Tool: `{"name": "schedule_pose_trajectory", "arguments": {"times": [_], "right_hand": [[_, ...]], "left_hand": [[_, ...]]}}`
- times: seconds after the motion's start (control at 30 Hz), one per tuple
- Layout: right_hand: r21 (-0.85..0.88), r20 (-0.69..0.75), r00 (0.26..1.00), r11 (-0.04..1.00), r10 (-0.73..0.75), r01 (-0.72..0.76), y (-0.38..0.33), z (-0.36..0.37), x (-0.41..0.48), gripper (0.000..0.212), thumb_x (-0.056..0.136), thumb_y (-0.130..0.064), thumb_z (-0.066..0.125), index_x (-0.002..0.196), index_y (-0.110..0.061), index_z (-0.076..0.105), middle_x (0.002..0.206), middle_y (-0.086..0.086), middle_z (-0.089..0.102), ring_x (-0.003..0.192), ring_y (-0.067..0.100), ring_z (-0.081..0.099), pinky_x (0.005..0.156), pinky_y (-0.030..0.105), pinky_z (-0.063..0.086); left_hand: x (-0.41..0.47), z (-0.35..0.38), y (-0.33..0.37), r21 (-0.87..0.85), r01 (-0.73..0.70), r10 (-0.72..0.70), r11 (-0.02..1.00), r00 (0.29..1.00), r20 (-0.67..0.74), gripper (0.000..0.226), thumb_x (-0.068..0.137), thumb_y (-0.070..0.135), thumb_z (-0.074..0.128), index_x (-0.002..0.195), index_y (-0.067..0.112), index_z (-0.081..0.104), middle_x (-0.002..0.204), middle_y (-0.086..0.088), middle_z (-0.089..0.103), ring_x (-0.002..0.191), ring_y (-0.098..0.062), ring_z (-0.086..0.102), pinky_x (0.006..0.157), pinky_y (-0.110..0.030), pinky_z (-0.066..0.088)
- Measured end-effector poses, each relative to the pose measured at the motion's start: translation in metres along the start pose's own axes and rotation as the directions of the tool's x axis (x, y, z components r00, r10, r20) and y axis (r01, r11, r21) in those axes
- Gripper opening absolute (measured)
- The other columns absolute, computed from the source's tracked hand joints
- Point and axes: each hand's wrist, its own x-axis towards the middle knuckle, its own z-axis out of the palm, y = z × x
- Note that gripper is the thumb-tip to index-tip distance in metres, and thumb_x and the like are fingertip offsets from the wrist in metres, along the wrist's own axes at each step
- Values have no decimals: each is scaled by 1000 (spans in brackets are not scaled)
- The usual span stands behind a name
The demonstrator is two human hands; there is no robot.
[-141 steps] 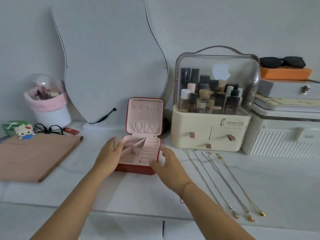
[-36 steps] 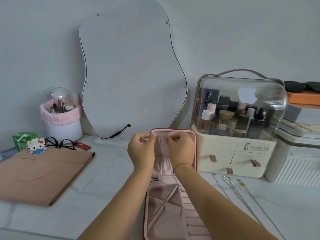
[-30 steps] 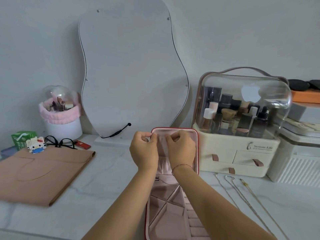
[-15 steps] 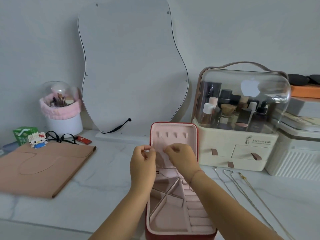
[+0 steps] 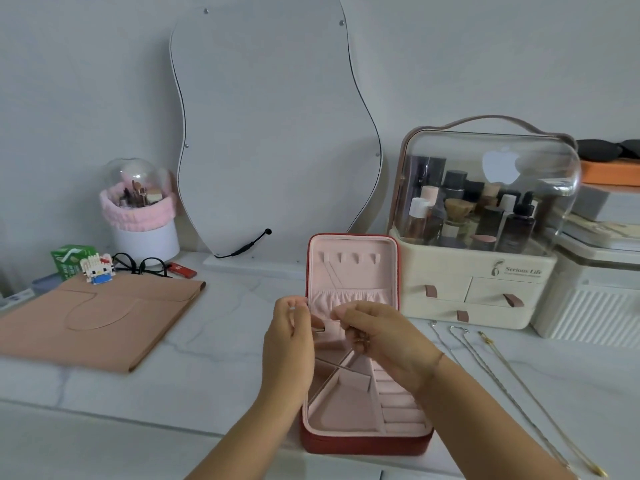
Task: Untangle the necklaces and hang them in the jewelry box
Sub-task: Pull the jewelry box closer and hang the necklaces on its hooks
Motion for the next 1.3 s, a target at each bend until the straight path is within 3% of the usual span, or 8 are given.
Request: {"name": "schedule_pose_trajectory", "arguments": {"times": [0.13,0.23,0.33,0.57,0.67,0.8,1.03,1.3], "right_hand": [[-310,-126,973,939,-195,148,-5,-11,-19,15,89,-20,63,80,-12,72,75,-6,65,67,1,53,60,8,42],[-313,-167,959,935,-228,168,5,-16,-28,16,89,-22,64,79,-11,72,78,6,63,73,12,55,67,11,42],[-233,-155,971,962,-183,144,19,-16,-32,16,89,-21,64,78,-13,72,73,4,63,74,11,55,72,19,44],[-301,-207,940,932,-270,202,27,-10,-31,15,87,-21,67,77,-10,72,82,4,60,68,6,51,69,15,43],[-287,-188,954,942,-233,174,24,-12,-29,19,89,-23,64,74,-14,74,68,3,54,63,10,45,58,14,39],[-217,-172,967,965,-189,150,14,-14,-20,23,92,-19,59,74,-13,73,54,-4,41,49,7,33,49,15,32],[-179,-210,932,949,-294,259,-19,-12,8,24,95,-10,53,77,-10,69,58,-2,56,50,6,46,49,13,38],[-300,-107,917,892,-385,339,-49,4,52,22,94,-10,50,86,-1,69,64,1,59,53,6,49,51,11,39]], "left_hand": [[25,1,-7,303,-260,246,917,966,84,26,100,33,36,103,23,60,97,8,66,89,-14,60,78,-32,48],[36,8,-10,406,-363,294,839,929,223,48,94,49,24,118,25,59,117,11,63,103,-11,59,85,-29,47],[40,12,-13,444,-327,261,834,943,205,59,90,51,15,125,29,57,125,11,61,111,-13,57,88,-28,44],[41,16,-17,507,-315,269,802,949,164,65,92,56,9,115,23,61,110,5,65,100,-19,60,77,-29,44],[43,19,-15,572,-313,227,759,949,219,47,101,44,19,113,20,57,112,4,57,94,-21,58,72,-28,40],[42,22,-13,648,-298,182,701,953,241,55,100,44,15,101,15,62,109,4,51,85,-18,54,68,-27,35],[40,23,-10,723,-305,184,619,952,243,58,95,53,10,101,19,57,93,6,44,75,-15,49,60,-27,34],[37,19,-16,577,-354,283,736,935,213,73,78,64,-4,92,18,51,90,5,46,76,-12,48,54,-18,28]]}}
